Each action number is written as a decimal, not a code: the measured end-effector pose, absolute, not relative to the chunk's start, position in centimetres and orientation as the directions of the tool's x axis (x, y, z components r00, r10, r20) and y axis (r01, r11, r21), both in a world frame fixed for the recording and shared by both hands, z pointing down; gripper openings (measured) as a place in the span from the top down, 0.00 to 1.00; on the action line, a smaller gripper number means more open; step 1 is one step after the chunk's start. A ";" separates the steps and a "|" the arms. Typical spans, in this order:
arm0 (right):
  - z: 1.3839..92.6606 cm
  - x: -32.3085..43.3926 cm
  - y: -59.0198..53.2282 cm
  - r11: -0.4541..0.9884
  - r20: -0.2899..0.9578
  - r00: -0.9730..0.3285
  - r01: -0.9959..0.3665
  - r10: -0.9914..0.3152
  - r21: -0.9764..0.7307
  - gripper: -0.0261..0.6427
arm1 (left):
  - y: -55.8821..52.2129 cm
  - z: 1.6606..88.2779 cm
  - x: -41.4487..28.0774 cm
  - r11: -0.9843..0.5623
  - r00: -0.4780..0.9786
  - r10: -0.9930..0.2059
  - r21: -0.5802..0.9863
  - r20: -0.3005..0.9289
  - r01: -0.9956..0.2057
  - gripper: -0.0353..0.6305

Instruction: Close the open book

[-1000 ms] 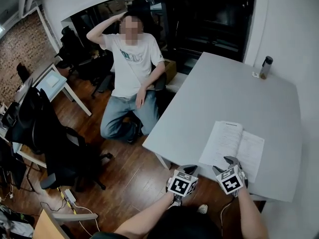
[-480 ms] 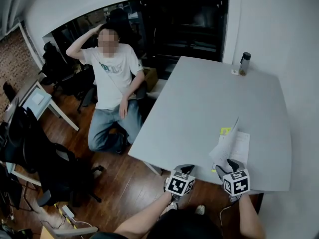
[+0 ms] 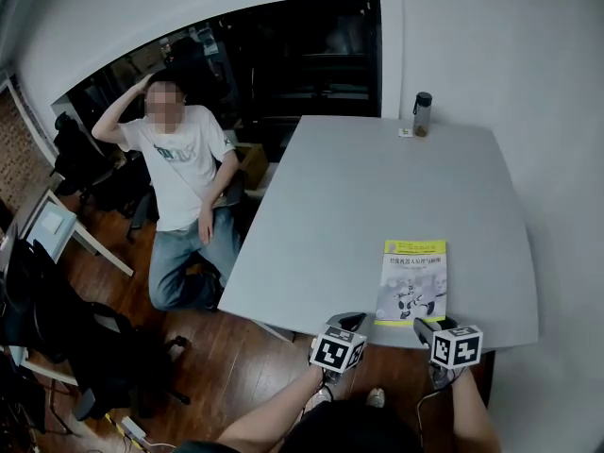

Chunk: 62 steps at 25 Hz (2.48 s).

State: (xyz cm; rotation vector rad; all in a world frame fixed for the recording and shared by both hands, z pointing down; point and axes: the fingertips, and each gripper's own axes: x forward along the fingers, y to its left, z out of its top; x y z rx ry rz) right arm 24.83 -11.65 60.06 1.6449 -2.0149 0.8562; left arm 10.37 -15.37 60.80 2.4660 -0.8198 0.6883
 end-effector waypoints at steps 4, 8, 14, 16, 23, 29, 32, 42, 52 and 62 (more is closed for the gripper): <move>60.5 28.2 -9.9 0.062 0.658 -0.193 -0.974 -0.728 -0.218 0.59 | -15.1 60.3 12.1 -0.723 0.700 -0.422 0.253 0.576 -0.643 0.94; 60.3 31.9 -8.7 0.011 0.643 -0.156 -0.975 -0.749 -0.224 0.59 | -14.8 60.3 13.2 -0.709 0.691 -0.436 0.253 0.577 -0.658 0.94; 58.9 33.0 -8.3 0.080 0.607 -0.210 -0.969 -0.767 -0.234 0.59 | -13.5 60.1 14.3 -0.680 0.659 -0.462 0.241 0.593 -0.693 0.94; 58.5 32.6 -8.5 0.118 0.600 -0.228 -0.969 -0.767 -0.217 0.73 | -13.0 59.8 14.3 -0.668 0.648 -0.474 0.236 0.597 -0.706 0.94; 62.0 30.6 -10.2 0.174 0.682 -0.222 -0.975 -0.697 -0.139 0.85 | -11.7 58.6 12.4 -0.640 0.630 -0.516 0.228 0.580 -0.734 0.94; 64.0 29.7 -10.1 0.209 0.738 -0.174 -0.977 -0.652 -0.046 0.85 | -10.8 57.5 11.2 -0.639 0.643 -0.542 0.232 0.541 -0.733 0.94; 61.3 29.1 -9.7 0.197 0.696 -0.146 -0.980 -0.703 -0.008 0.85 | -9.5 55.7 10.5 -0.647 0.667 -0.557 0.245 0.494 -0.722 0.94; 48.8 19.2 -4.1 0.347 0.429 -0.321 -0.938 -0.845 -0.018 0.95 | -4.0 47.5 7.3 -0.702 0.727 -0.601 0.214 0.333 -0.679 0.94; 40.0 13.3 4.0 0.418 0.253 -0.407 -0.908 -0.878 -0.011 0.95 | 3.4 41.6 5.9 -0.751 0.770 -0.599 0.179 0.222 -0.635 0.94; 36.0 11.2 7.4 0.467 0.130 -0.471 -0.882 -0.872 -0.065 0.95 | 6.2 38.4 5.7 -0.751 0.767 -0.619 0.162 0.165 -0.641 0.94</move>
